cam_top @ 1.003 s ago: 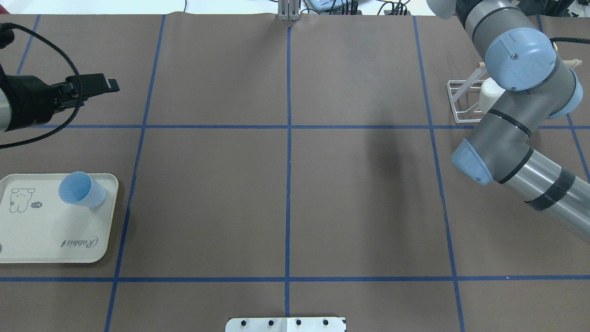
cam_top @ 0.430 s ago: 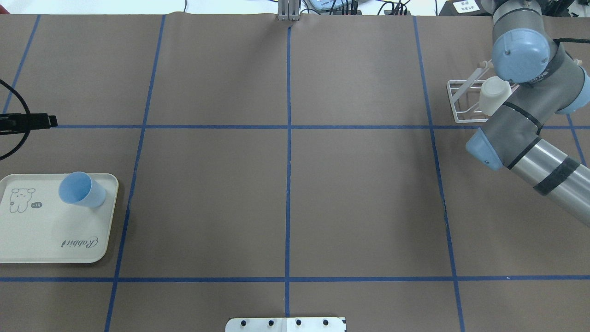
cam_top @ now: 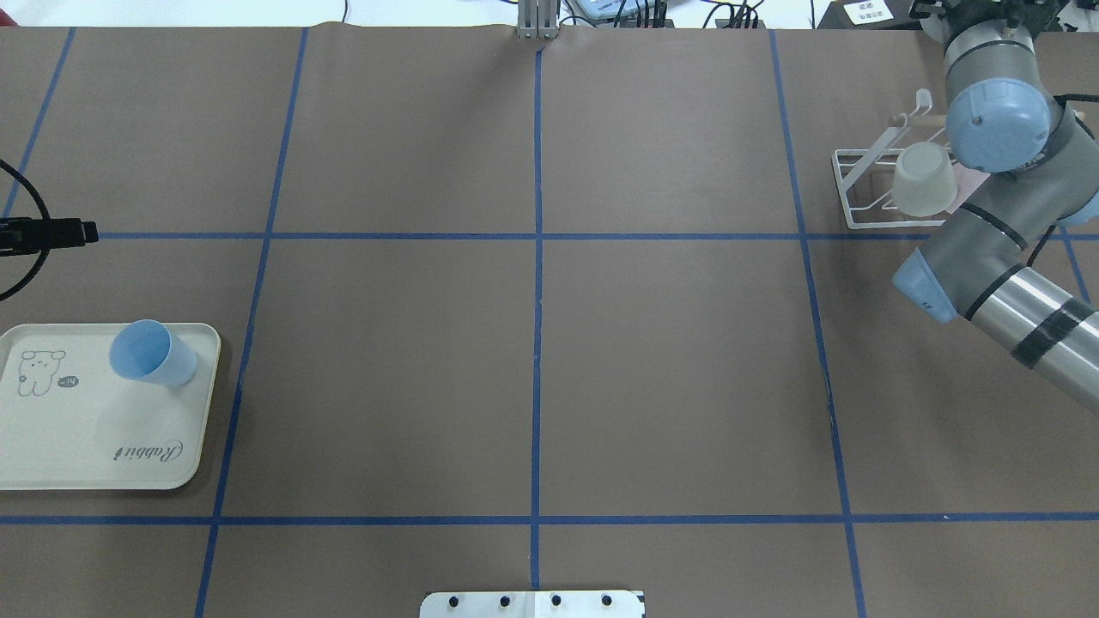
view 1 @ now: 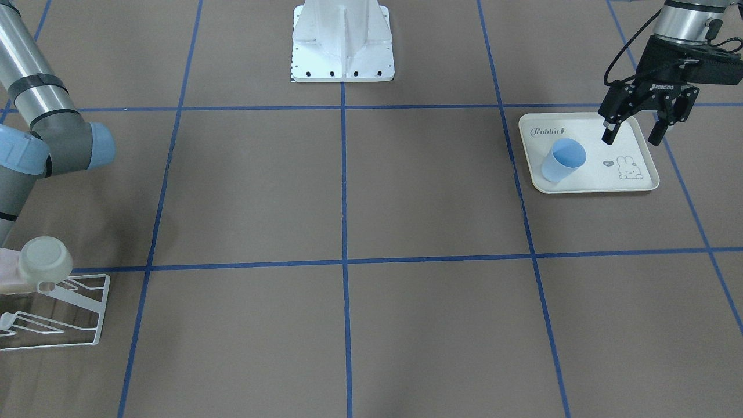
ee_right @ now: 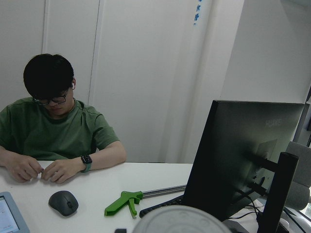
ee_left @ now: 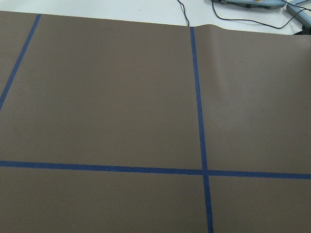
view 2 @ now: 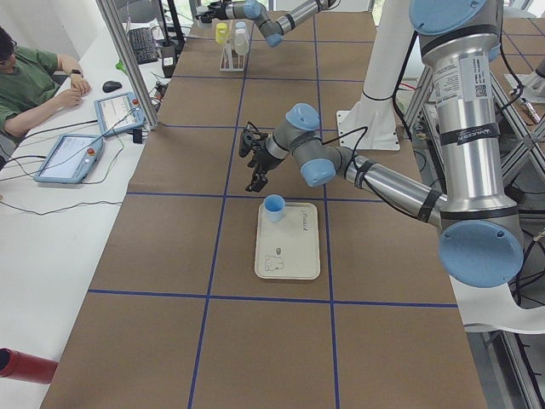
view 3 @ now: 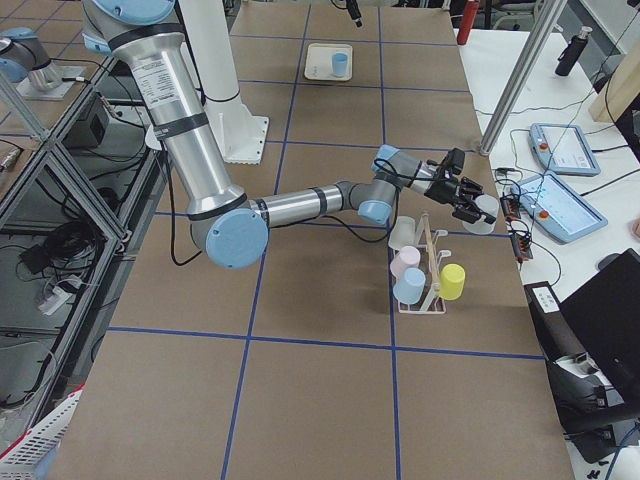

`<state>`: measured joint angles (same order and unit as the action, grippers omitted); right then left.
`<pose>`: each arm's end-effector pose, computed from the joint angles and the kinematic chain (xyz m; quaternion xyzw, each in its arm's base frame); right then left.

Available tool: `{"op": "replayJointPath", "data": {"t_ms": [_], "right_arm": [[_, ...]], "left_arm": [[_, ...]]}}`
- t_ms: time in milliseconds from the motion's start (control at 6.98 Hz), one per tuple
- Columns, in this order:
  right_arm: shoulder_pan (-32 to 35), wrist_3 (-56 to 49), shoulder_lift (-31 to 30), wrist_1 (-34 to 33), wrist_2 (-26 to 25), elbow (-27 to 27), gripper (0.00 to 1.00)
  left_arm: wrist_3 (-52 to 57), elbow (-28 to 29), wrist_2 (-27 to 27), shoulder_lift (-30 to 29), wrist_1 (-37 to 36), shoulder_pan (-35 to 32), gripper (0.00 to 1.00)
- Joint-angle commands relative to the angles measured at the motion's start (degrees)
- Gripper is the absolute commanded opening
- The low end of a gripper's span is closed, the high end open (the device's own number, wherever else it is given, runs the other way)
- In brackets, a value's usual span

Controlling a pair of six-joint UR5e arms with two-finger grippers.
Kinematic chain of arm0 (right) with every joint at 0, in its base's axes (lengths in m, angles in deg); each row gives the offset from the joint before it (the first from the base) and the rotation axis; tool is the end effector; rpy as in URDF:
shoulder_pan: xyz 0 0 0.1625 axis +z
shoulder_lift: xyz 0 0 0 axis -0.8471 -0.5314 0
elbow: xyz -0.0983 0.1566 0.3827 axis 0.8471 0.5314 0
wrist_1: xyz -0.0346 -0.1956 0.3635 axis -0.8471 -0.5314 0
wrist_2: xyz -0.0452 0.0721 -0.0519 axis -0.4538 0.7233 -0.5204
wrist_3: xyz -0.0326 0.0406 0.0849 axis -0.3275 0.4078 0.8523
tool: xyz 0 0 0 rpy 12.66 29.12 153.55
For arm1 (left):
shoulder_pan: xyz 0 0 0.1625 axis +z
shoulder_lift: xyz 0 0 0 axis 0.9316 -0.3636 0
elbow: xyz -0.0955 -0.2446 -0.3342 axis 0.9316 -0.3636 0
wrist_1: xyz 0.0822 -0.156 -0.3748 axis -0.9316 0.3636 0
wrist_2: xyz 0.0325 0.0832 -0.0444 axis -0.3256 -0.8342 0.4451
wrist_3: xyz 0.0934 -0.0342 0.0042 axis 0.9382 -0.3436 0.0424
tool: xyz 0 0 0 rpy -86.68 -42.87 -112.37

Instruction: Transfer IKEA cup to right arm and place on rack

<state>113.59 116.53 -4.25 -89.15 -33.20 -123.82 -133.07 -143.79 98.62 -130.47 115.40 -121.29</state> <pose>-0.2141 -0.6558 0.4565 0.5381 -0.1444 0.2964 0.7757 0.1635 -0.4012 0.4079 0.2451 0.4080 -0.1231 0.8708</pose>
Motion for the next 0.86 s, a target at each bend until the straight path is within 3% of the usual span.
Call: {"op": "replayJointPath", "data": {"t_ms": [0, 717], "right_arm": [[0.0, -0.4, -2.1, 2.8, 0.8, 0.4, 0.0], [-0.1, -0.3, -5.3, 2.9, 3.2, -0.8, 0.0]], "left_arm": [[0.0, -0.2, 0.0, -0.1, 0.0, 0.0, 1.0], [0.0, -0.1, 0.1, -0.6, 0.0, 0.1, 1.0]]}}
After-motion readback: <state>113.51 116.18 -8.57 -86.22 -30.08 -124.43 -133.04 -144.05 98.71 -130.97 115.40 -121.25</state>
